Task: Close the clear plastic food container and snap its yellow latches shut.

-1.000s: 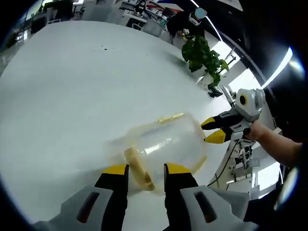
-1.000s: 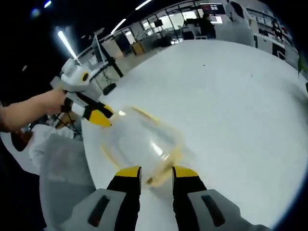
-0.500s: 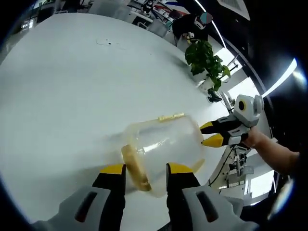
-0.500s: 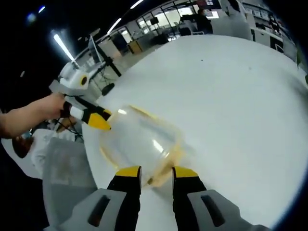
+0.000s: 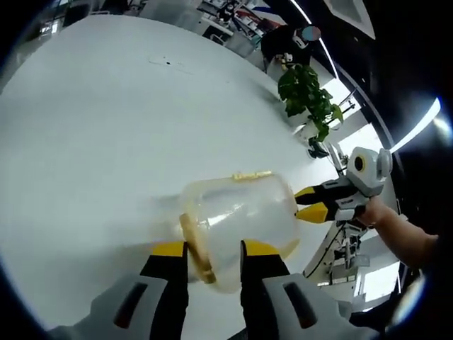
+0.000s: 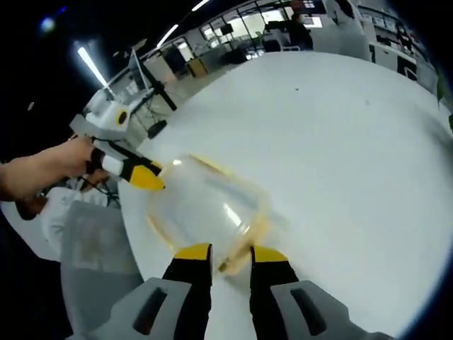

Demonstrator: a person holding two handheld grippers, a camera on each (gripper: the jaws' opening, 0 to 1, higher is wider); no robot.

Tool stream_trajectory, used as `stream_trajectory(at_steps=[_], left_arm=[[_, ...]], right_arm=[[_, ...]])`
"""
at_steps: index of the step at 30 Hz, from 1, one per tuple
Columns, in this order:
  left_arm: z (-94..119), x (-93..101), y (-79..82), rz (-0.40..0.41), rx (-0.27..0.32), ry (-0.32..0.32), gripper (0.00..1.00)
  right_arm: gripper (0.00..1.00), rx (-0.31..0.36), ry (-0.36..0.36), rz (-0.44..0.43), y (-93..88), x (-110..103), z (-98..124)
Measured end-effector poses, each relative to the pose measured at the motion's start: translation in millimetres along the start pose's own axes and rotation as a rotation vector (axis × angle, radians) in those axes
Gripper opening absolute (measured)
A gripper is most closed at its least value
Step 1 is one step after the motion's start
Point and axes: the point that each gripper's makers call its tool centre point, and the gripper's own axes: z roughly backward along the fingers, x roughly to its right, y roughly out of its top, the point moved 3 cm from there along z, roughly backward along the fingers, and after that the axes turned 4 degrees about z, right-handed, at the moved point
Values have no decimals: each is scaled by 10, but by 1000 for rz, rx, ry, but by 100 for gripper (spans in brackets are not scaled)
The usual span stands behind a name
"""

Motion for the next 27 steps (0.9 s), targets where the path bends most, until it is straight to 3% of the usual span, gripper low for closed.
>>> stream_trajectory(at_steps=[2, 5, 9, 10, 16, 21, 23, 27], left_arm=[[4, -11, 7, 8, 1, 1, 25], [11, -46, 51, 13, 14, 13, 26], [9, -27, 71, 8, 4, 33, 25], [1, -21, 82, 8, -9, 39, 24], [-8, -10, 107, 17, -47, 58, 25], [22, -53, 107, 23, -40, 31, 27], [16, -43, 112, 18, -44, 32, 28], [15, -54, 115, 24, -50, 27, 29]], right_arm=[[16, 5, 2, -2, -6, -2, -5], [14, 31, 29, -99, 15, 12, -32], [13, 16, 28, -69, 39, 12, -34], [13, -3, 28, -103, 30, 9, -40], [13, -102, 16, -106, 74, 32, -73], [15, -69, -12, -81, 47, 28, -48], [16, -79, -14, -33, 43, 12, -46], [21, -80, 9, -96, 56, 50, -82]])
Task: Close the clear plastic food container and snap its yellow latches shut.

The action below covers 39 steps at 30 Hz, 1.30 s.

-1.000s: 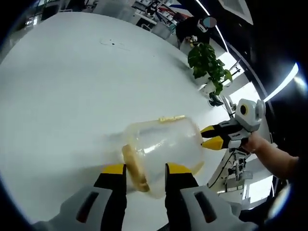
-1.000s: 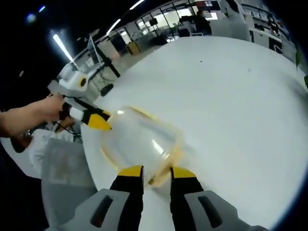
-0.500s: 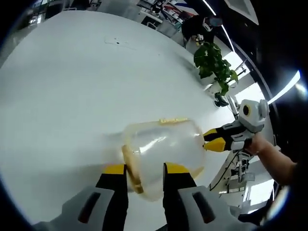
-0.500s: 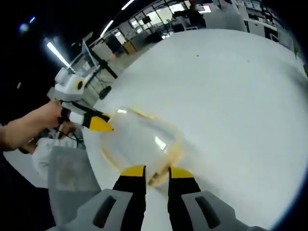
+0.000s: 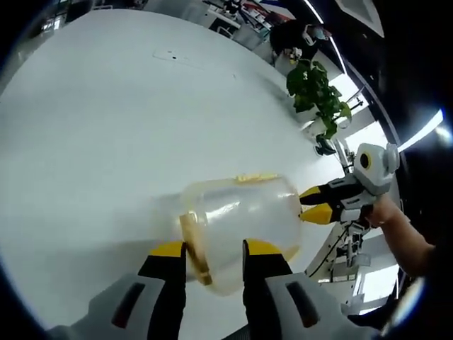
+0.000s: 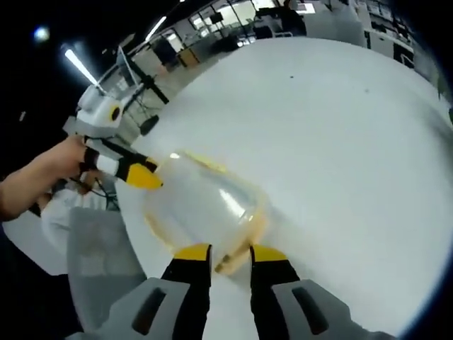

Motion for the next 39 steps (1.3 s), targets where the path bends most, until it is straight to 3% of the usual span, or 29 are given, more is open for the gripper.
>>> stream_trajectory(at_steps=[4, 5, 12, 18, 22, 23, 28, 31, 39], left_arm=[[6, 2, -11, -1, 0, -5, 29], [8, 1, -9, -2, 1, -5, 29], [-5, 20, -41, -4, 6, -22, 29], [-6, 22, -44, 0, -2, -31, 28], [-14, 36, -51, 34, 19, -18, 28], [-13, 49, -52, 15, 17, -13, 27], [-21, 43, -57, 18, 19, -6, 26], [-18, 42, -60, 14, 25, -5, 27], [-13, 44, -69, 7, 9, -9, 29]], right_arm=[[24, 27, 27, -25, -17, 4, -16], [24, 67, 28, 54, 7, 13, -14], [22, 117, -85, 171, -2, -58, 43], [22, 108, -64, 125, -1, -20, 44], [18, 109, -19, -27, 13, 19, 17], [18, 107, -24, 12, 18, 21, 28], [16, 100, 10, -63, -75, 34, 27], [16, 130, 26, -91, -50, 41, 10], [17, 108, 7, -32, -10, -19, 23]])
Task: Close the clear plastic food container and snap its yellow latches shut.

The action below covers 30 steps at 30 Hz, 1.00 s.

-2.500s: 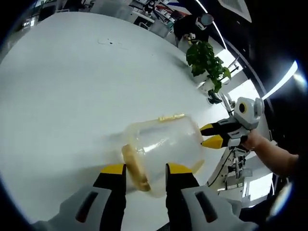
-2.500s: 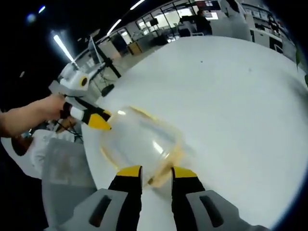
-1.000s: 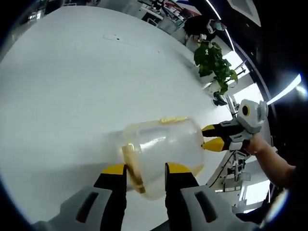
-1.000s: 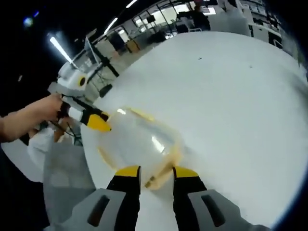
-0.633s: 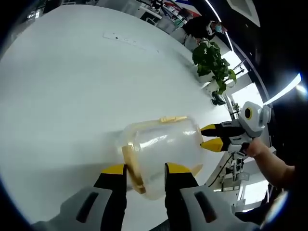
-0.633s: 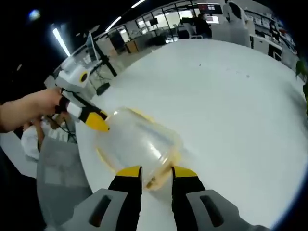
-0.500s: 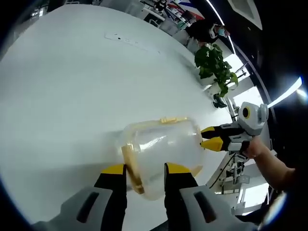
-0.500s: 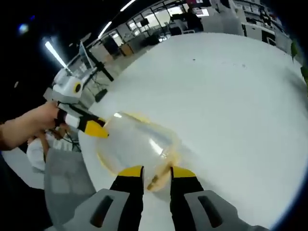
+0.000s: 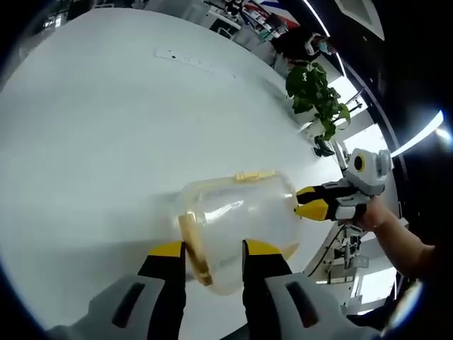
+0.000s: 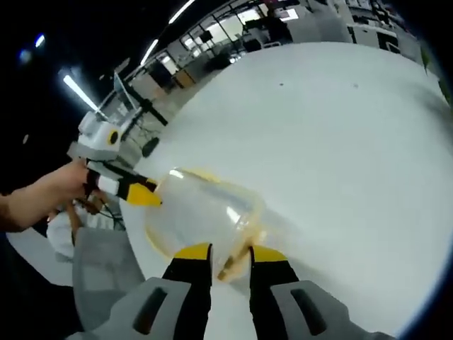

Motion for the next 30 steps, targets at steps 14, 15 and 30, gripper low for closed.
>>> stream_trajectory(at_steps=[14, 15, 30], left_arm=[[12, 57, 53, -190, 53, 67, 35], [25, 57, 40, -194, 46, 86, 36], [62, 168, 163, -649, 36, 199, 38]], right_arm=[[21, -76, -78, 234, 82, -4, 5], [21, -79, -83, 253, 85, -8, 6], [24, -113, -121, 454, 127, -49, -7]])
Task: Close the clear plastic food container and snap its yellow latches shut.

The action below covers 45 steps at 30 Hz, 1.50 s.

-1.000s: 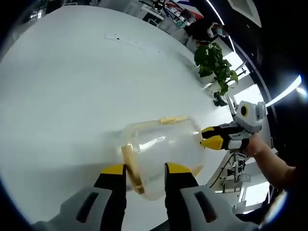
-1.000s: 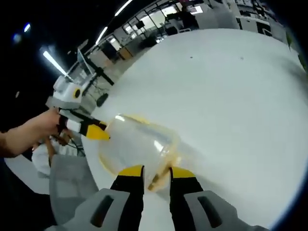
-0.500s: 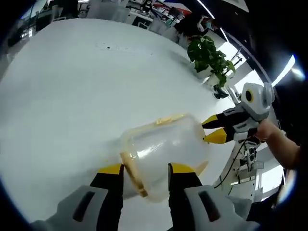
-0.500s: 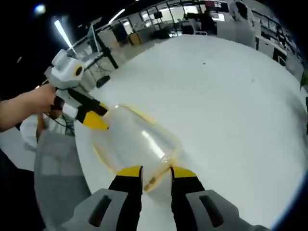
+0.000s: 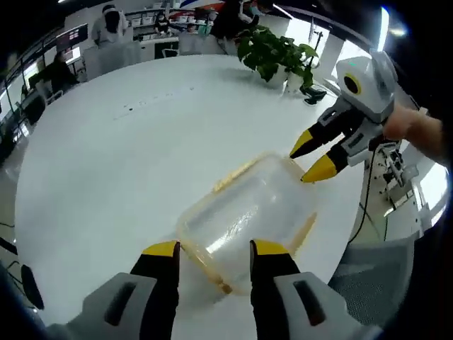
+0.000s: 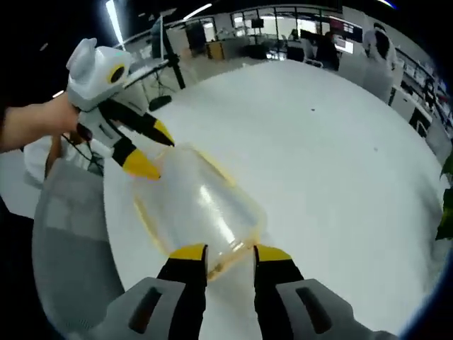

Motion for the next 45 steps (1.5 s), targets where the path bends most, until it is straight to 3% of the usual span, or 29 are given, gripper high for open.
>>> stream_trajectory(at_steps=[1, 3, 5, 8, 11, 15, 18, 28, 45], left_arm=[[0, 4, 15, -31, -1, 5, 38], [15, -1, 45, -111, -17, 33, 39], [30, 37, 49, -144, -34, 19, 40], [64, 62, 80, -149, -32, 5, 47], [93, 97, 73, -200, -44, -4, 51], [112, 128, 84, -184, -30, -29, 56], [109, 146, 90, -188, -27, -48, 55], [71, 205, 183, -232, -4, -117, 55], [-89, 327, 234, -280, -11, -159, 52]], right_arm=[[25, -2, -4, 17, 8, 4, -1], [26, -13, -25, 140, 33, 19, 15], [27, -18, -28, 220, 45, -20, 27], [30, -24, -13, 218, 36, -53, 30], [31, 30, -20, 239, 127, -36, 95], [39, 87, 15, 197, 229, -59, 132], [37, 129, 35, 211, 312, -79, 152], [34, 133, 79, 235, 402, -173, 84], [33, 122, 138, 286, 571, -351, -111]])
